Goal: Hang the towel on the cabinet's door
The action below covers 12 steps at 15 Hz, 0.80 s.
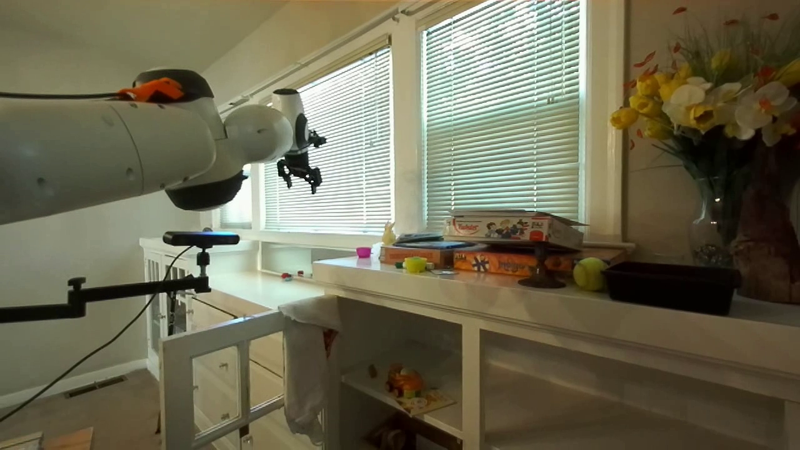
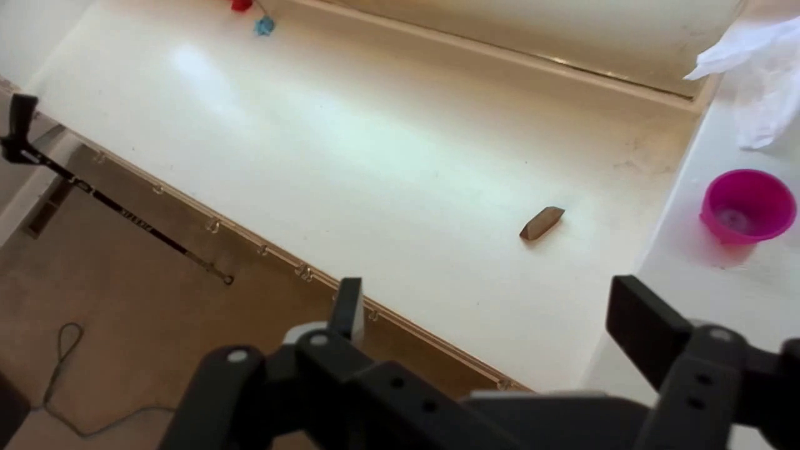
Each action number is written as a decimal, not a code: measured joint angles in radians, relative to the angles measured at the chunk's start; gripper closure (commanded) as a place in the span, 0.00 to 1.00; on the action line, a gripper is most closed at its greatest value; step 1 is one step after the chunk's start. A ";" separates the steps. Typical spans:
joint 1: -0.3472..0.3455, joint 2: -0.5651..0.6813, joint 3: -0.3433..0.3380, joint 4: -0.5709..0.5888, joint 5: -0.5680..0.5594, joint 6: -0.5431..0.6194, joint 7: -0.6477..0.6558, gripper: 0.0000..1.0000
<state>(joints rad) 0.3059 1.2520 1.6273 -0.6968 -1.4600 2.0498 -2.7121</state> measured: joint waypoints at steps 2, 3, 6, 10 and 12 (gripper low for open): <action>0.021 -0.010 0.000 0.064 -0.001 0.000 0.003 0.00; 0.024 -0.018 -0.001 0.088 -0.002 0.000 0.008 0.00; 0.019 -0.111 -0.201 0.129 0.170 0.046 0.025 0.00; 0.033 -0.235 -0.503 0.170 0.378 0.063 0.076 0.00; 0.051 -0.284 -0.655 0.187 0.481 0.063 0.106 0.00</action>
<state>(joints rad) 0.3565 0.9680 0.9722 -0.5102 -0.9787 2.1132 -2.6059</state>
